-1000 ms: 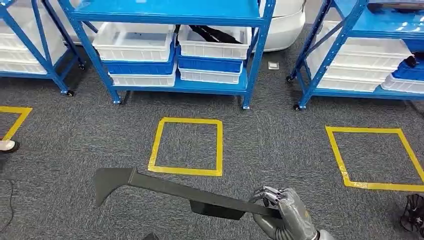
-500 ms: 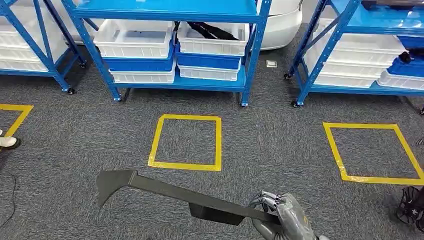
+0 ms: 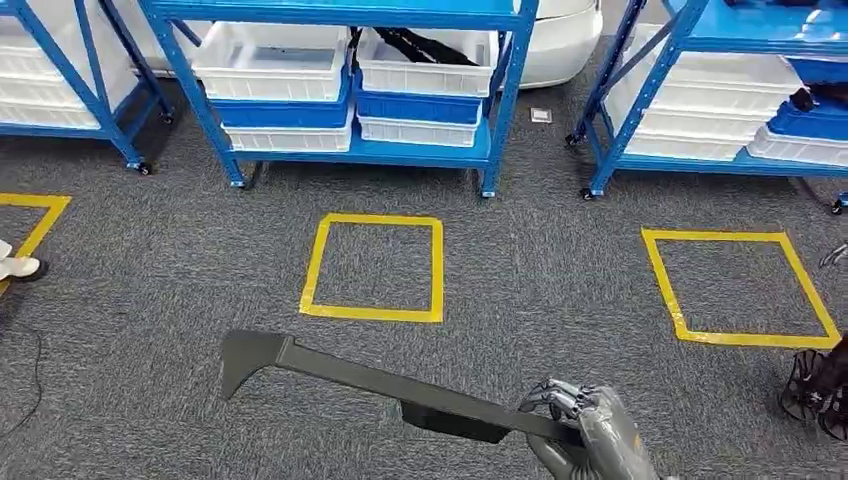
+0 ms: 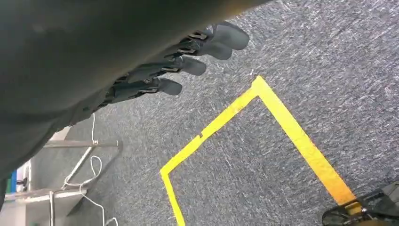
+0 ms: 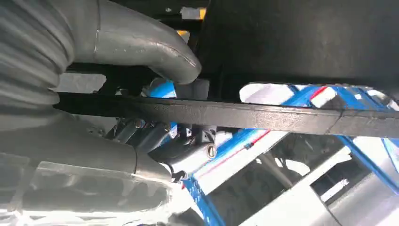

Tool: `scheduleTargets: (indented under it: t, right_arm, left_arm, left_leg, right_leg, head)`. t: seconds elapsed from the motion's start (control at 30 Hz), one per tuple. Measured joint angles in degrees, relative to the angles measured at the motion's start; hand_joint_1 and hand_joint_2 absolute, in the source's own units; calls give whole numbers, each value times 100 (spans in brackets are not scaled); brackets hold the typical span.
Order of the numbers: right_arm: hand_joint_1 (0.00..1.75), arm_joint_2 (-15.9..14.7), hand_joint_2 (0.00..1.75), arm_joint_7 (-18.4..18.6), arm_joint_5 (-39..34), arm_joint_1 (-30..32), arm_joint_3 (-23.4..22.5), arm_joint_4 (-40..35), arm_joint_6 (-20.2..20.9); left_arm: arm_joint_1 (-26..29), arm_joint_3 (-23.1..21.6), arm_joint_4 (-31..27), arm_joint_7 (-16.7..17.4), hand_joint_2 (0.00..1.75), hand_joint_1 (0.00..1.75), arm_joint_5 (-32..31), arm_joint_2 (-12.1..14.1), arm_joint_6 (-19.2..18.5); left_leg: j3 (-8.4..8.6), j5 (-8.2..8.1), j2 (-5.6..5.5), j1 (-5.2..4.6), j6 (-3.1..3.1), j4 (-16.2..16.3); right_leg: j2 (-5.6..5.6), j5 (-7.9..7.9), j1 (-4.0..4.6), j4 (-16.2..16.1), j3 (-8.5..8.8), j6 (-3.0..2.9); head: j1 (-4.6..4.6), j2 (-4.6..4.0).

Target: Take the parts from the cabinet and place them on the table.

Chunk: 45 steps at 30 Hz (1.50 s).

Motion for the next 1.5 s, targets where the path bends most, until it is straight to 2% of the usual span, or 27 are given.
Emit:
scheduleTargets:
  t: [0.07, 0.1, 0.17, 0.23, 0.3, 0.37, 0.4, 0.43, 0.47, 0.57, 0.6, 0.63, 0.7, 0.77, 0.8, 0.87, 0.9, 0.93, 1.07, 1.1, 1.13, 1.17, 1.23, 1.27, 1.43, 1.47, 1.5]
  right_arm:
    - [175, -44, 175, 11, -39, -13, -35, -2, 53]
    - [175, -46, 175, 18, -55, -18, -46, -7, 77]
    - [175, -48, 175, 20, -98, -38, -48, -4, 125]
    - [175, -46, 175, 20, -116, -79, -48, 17, 166]
    - [175, -46, 175, 22, -120, -95, -48, 37, 173]
    - [175, -46, 175, 22, -120, -102, -48, 50, 175]
    - [175, -46, 175, 22, -120, -111, -48, 50, 175]
    - [175, -46, 175, 22, -122, -128, -50, 50, 175]
    - [175, -46, 175, 24, -120, -142, -46, 50, 177]
    - [175, -46, 175, 24, -129, -144, -50, 50, 177]
    - [175, -50, 175, 24, -129, -148, -55, 50, 177]
    - [175, -50, 175, 24, -131, -146, -57, 50, 177]
    - [175, -59, 175, 26, -131, -162, -64, 52, 177]
    - [175, -68, 175, 26, -131, -163, -66, 59, 177]
    - [175, -70, 175, 26, -131, -162, -66, 63, 177]
    - [175, -72, 175, 26, -131, -166, -66, 63, 177]
    - [175, -74, 175, 24, -131, -171, -66, 63, 177]
    - [175, -81, 175, 20, -131, -185, -68, 59, 177]
    - [175, -96, 175, 7, -131, -178, -79, 57, 177]
    - [175, -96, 175, 7, -127, -174, -79, 59, 177]
    - [175, -92, 175, 7, -127, -164, -77, 61, 177]
    - [175, -94, 175, 7, -133, -166, -77, 59, 179]
    - [175, -96, 175, 13, -129, -136, -79, 61, 182]
    - [175, -96, 175, 13, -131, -128, -79, 68, 184]
    - [175, -96, 175, 13, -131, -127, -79, 68, 184]
    - [175, -96, 175, 15, -131, -123, -79, 74, 184]
    - [175, -98, 175, 24, -131, -109, -81, 76, 184]
  left_arm:
    - [17, 7, 0, 13, 0, 0, 11, 4, 42]
    - [22, 18, 0, 15, 0, 0, 22, 2, 66]
    - [35, 35, 0, 17, 0, 0, 55, -9, 96]
    - [36, 48, 0, 17, 0, 0, 70, -17, 127]
    - [39, 68, 2, 17, 0, 0, 74, -28, 127]
    - [38, 81, 2, 17, 0, 0, 76, -33, 131]
    - [38, 81, 2, 15, 0, 0, 76, -39, 131]
    - [37, 81, 4, 13, 0, 0, 76, -59, 131]
    - [38, 85, 4, 13, 0, 0, 76, -63, 133]
    - [39, 90, 6, 13, 0, 0, 76, -83, 133]
    - [34, 92, 7, 13, 0, 0, 76, -96, 133]
    - [33, 94, 4, 13, 0, 0, 76, -96, 133]
    - [29, 101, 4, 13, 0, 0, 76, -96, 133]
    - [32, 109, 7, 13, 0, 0, 76, -98, 133]
    - [32, 111, 7, 13, 0, 0, 76, -98, 133]
    - [32, 111, 7, 13, 0, 0, 66, -98, 123]
    - [31, 111, 7, 13, 0, 0, 52, -105, 114]
    - [30, 111, 7, 13, 0, 0, 33, -133, 99]
    - [35, 109, 9, -2, 0, 0, -22, -142, 22]
    - [38, 109, 7, -2, 0, 0, -33, -138, 20]
    - [37, 109, 7, -4, 0, 0, -33, -125, 18]
    - [39, 109, 7, -4, 0, 0, -35, -122, 13]
    - [42, 109, 7, -2, 0, 0, -37, -96, 9]
    - [44, 109, 7, -2, 0, 0, -44, -87, 9]
    - [44, 109, 7, -2, 0, 0, -44, -87, 9]
    - [47, 109, 7, 4, 0, 0, -44, -74, 4]
    - [47, 109, 7, 15, 0, 0, -50, -57, -9]
  left_leg:
    - [-38, 57, 1, 16, -37, 14]
    - [-74, -106, -5, 23, -97, 112]
    - [-194, -783, -5, 24, -158, 686]
    - [-366, -1220, -4, 35, -194, 1503]
    - [-197, -1151, -3, 62, -206, 1555]
    - [395, -789, 0, 98, -223, 749]
    - [702, -723, -7, 120, -240, 224]
    - [782, -822, -43, 82, -233, 144]
    - [719, -763, -44, 70, -150, 145]
    - [628, -714, -33, 33, -18, 93]
    - [605, -643, -15, 48, 84, 34]
    - [567, -603, -16, 34, 145, 13]
    - [454, -524, -6, 15, 215, 14]
    - [335, -439, -3, -24, 228, 16]
    - [290, -398, -4, -47, 232, 16]
    - [215, -320, -8, -99, 232, 16]
    - [184, -279, -11, -114, 231, 15]
    - [172, -245, -8, -100, 224, 20]
    - [172, -108, -8, -75, 44, -51]
    - [134, -97, -9, -81, 30, -12]
    - [68, -272, -26, -84, -13, 99]
    - [-24, -564, -29, -55, -43, 382]
    - [-282, -1118, -31, 11, -150, 1264]
    - [-338, -1245, -28, 45, -201, 1549]
    - [-337, -1251, -28, 50, -207, 1569]
    - [-232, -1213, -26, 93, -249, 1536]
    - [203, -963, -22, 157, -325, 959]
  right_leg:
    - [9, 104, -160, -16, -37, -36]
    - [-9, 156, -169, -23, -65, -47]
    - [-26, 237, -166, -17, -129, -158]
    - [-34, 314, -165, -9, -213, -160]
    - [-33, 366, -170, 7, -238, -120]
    - [-26, 386, -192, 46, -271, -84]
    - [-31, 383, -191, 91, -293, -76]
    - [-30, 398, -136, 108, -384, -52]
    - [-22, 420, -125, 132, -385, -18]
    - [-22, 504, -75, 115, -471, 110]
    - [-28, 440, -105, 203, -550, 129]
    - [-19, 272, -98, 401, -654, 92]
    - [-18, -177, -117, 1272, -1035, 36]
    - [-17, -426, -110, 1960, -1293, 62]
    - [-17, -388, -105, 1864, -1204, 85]
    - [-18, -123, -77, 970, -638, 103]
    - [-19, 2, -37, 398, -282, 63]
    - [-21, 15, 28, 0, -58, -38]
    - [-15, 189, 74, -26, -158, -225]
    - [-15, 352, -119, -164, -131, -232]
    - [-24, 404, -93, -192, -124, -227]
    - [-29, 463, -113, -188, -156, -314]
    - [-33, 539, -113, -184, -255, -270]
    - [-34, 573, -118, -176, -304, -250]
    - [-34, 576, -120, -174, -309, -245]
    - [-31, 605, -143, -152, -362, -201]
    - [-27, 619, -189, -79, -433, -171]
  head:
    - [11, 0]
    - [-11, 0]
    - [-8, 0]
    - [-8, 0]
    - [-11, 0]
    - [-11, 0]
    - [-11, 0]
    - [-28, 0]
    - [-17, 0]
    - [-17, 0]
    - [-19, 0]
    - [4, 0]
    - [29, 0]
    - [27, 0]
    - [27, 0]
    - [27, 0]
    - [24, 0]
    - [9, 0]
    - [7, 0]
    - [16, 0]
    - [9, 0]
    - [-9, 0]
    - [-19, 0]
    - [-19, 0]
    - [-19, 0]
    - [-19, 0]
    - [-22, 0]
